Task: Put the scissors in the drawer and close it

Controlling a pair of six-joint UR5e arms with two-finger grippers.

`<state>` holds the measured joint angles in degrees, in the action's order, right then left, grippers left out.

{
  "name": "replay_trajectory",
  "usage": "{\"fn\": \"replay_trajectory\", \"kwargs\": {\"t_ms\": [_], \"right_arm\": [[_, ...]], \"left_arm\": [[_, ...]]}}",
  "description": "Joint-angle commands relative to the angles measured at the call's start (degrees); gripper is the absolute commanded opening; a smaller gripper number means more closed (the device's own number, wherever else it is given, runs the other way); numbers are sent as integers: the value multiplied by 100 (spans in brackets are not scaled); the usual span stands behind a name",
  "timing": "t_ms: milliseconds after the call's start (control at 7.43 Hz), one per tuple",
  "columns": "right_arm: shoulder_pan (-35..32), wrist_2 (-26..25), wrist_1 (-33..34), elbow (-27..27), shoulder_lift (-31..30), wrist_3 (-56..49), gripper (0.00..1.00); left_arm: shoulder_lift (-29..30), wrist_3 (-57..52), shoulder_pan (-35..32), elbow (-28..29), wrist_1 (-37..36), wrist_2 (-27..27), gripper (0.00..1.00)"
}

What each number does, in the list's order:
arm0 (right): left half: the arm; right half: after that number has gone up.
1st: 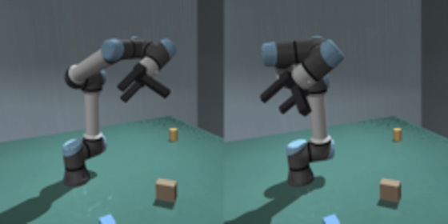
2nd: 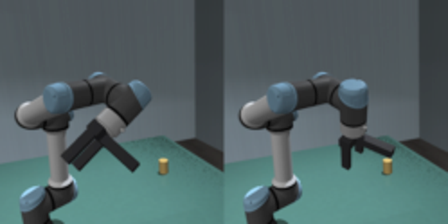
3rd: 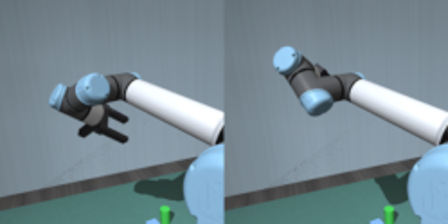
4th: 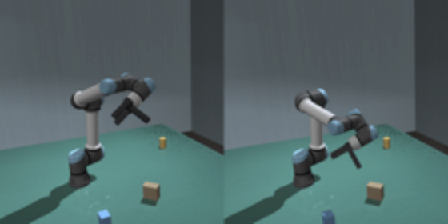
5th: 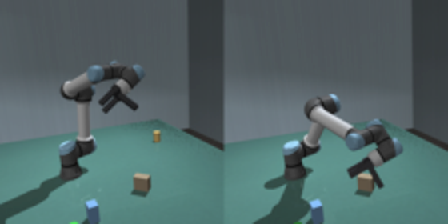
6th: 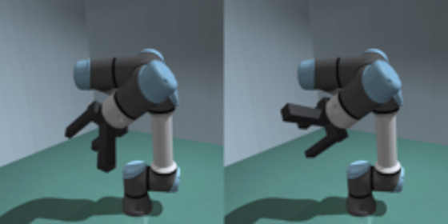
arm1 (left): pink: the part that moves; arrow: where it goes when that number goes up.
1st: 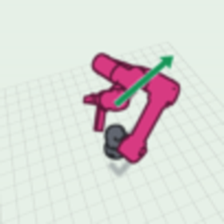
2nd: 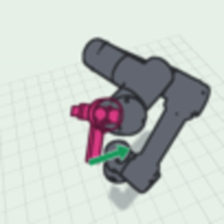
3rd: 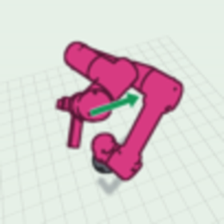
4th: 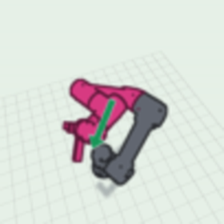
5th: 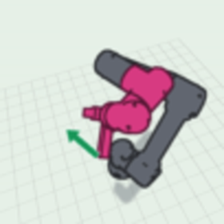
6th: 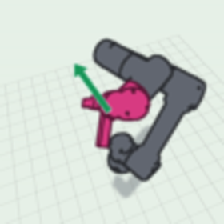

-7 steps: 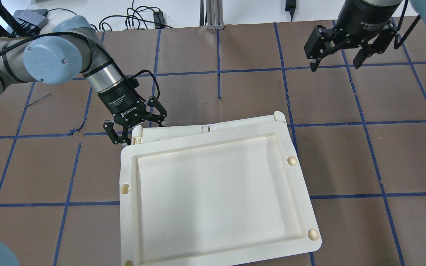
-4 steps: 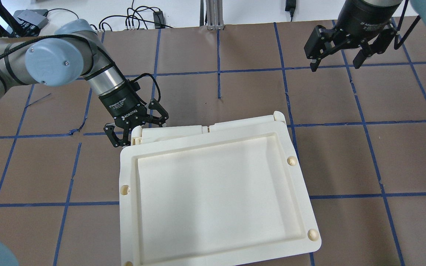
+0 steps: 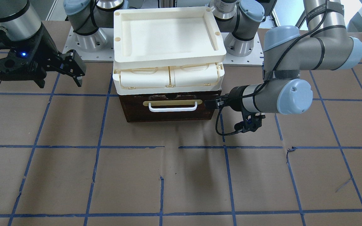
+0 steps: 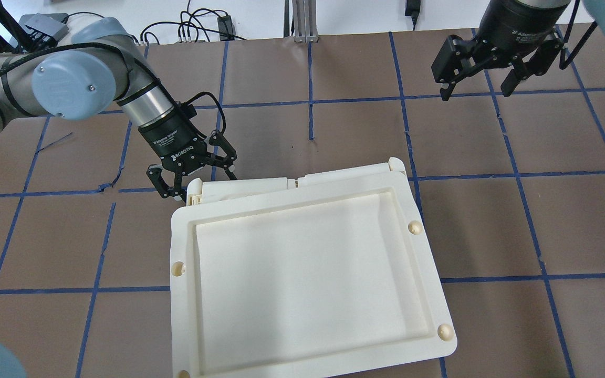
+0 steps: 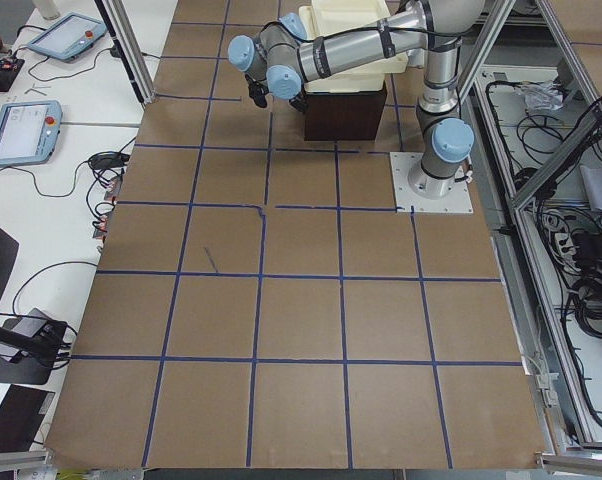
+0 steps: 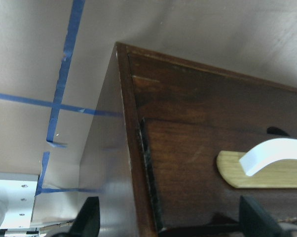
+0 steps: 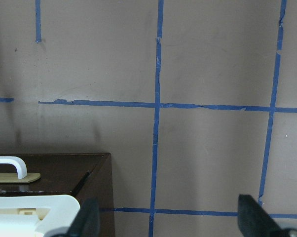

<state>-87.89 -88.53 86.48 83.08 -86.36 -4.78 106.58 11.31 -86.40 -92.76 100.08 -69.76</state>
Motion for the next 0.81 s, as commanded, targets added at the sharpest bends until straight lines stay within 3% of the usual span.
{"fn": "replay_trajectory", "kwargs": {"t_ms": [0,135,404,673], "right_arm": [[0,-6,0,7,5,3,100],[0,3,0,7,-4,3,100],[0,3,0,7,5,-6,100],[9,3,0,7,5,3,100]], "left_arm": [[-41,-215,26,187,-1457,-742,100],[-146,-547,44,284,-1822,-1324,100],[-435,-1051,288,477,-1879,-1417,100],[-997,-1078,510,330,-1423,-1653,100]]}}
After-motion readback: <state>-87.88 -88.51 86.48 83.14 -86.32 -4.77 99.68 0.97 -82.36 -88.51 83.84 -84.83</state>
